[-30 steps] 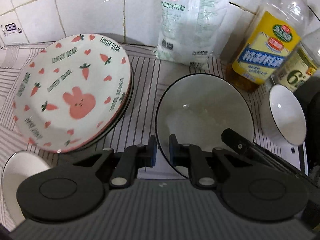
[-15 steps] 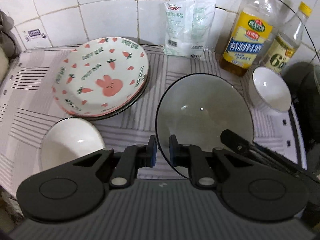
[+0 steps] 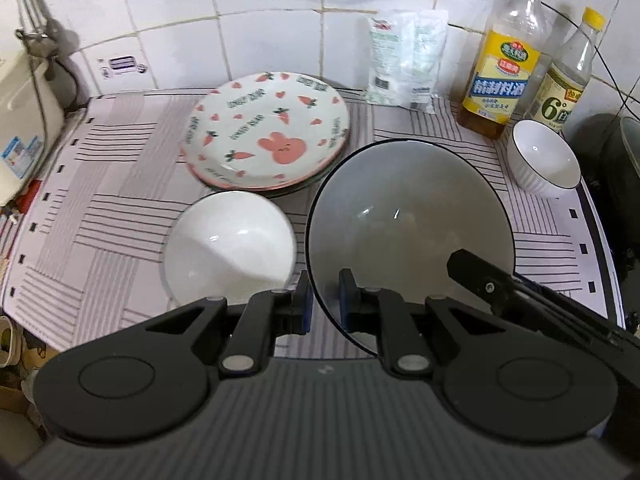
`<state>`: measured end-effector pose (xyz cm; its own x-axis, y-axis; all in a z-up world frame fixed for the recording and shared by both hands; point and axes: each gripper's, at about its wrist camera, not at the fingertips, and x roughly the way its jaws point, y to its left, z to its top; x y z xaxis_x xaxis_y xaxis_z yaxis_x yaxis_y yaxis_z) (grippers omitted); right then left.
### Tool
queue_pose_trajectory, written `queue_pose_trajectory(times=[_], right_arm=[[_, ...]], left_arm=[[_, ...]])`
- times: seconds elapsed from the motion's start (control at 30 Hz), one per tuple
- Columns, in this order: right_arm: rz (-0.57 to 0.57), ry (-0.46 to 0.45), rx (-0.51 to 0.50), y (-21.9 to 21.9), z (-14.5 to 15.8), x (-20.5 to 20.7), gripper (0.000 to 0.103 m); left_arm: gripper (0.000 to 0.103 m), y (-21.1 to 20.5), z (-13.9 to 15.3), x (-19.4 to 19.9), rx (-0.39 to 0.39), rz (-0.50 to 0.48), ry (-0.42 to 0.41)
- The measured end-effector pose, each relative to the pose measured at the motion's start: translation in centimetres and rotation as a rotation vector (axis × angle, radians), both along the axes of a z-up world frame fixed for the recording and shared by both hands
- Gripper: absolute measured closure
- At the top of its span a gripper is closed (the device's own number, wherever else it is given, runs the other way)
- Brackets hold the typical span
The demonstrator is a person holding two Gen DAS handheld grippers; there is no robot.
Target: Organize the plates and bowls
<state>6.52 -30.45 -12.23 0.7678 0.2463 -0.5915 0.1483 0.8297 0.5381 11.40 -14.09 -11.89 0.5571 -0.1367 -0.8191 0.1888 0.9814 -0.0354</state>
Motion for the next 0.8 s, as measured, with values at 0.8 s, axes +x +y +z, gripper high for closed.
queue_pose_trajectory(times=[0.8], right_arm=[[0.237, -0.062, -0.134, 10.6, 1.0, 1.6, 0.081]], left_arm=[[0.09, 10.3, -0.6, 0.0, 0.017, 0.135, -0.033]])
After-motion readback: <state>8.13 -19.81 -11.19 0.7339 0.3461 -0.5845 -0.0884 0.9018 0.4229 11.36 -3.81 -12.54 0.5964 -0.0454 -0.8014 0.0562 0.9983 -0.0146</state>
